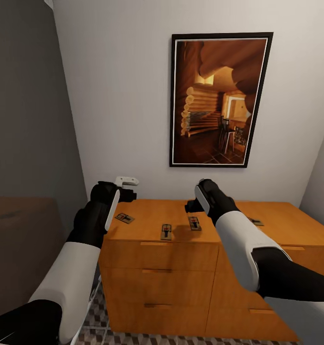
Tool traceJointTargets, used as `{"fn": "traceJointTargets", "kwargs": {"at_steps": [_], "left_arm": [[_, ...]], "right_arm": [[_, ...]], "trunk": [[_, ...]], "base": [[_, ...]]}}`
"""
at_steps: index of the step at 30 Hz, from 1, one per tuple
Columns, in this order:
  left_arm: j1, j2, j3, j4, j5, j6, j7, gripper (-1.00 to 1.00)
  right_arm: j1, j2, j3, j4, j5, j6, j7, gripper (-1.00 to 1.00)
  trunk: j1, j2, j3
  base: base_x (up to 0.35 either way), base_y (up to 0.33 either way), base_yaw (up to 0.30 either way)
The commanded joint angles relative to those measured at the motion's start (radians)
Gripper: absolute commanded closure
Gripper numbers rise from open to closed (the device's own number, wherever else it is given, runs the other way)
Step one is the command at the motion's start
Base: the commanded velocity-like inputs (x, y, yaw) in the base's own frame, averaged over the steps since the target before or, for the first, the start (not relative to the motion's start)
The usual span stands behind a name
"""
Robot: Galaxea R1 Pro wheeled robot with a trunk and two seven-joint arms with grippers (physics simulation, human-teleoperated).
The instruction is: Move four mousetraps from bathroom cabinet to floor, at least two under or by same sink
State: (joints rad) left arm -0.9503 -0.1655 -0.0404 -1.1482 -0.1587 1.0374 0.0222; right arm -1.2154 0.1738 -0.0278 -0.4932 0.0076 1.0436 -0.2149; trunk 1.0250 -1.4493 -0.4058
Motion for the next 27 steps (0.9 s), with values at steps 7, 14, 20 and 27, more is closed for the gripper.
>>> {"fn": "traceJointTargets", "kwargs": {"at_steps": [7,14,20,27], "left_arm": [[-0.001,0.000,-0.001,0.003,-0.001,0.004,0.001,-1.00],[-0.001,0.000,-0.001,0.019,-0.001,0.003,0.001,-1.00],[-0.001,0.000,-0.001,0.030,-0.001,0.003,0.001,-1.00],[-0.001,0.000,-0.002,0.033,0.000,0.003,0.001,-1.00]], "right_arm": [[-0.034,0.001,-0.003,0.004,-0.002,0.004,-0.003,-1.00],[-0.048,0.001,-0.013,0.048,-0.003,0.004,-0.003,-1.00],[-0.055,-0.019,-0.046,0.106,-0.004,0.004,-0.002,-1.00],[-0.056,-0.025,-0.057,0.123,-0.005,0.004,-0.002,-1.00]], "trunk": [[0.000,-0.001,-0.001],[0.000,-0.001,-0.001],[0.000,-0.001,-0.001],[0.000,-0.001,-0.001]], "base": [[0.000,0.000,0.000],[0.000,0.000,0.000],[0.000,0.000,0.000],[0.000,0.000,0.000]]}}
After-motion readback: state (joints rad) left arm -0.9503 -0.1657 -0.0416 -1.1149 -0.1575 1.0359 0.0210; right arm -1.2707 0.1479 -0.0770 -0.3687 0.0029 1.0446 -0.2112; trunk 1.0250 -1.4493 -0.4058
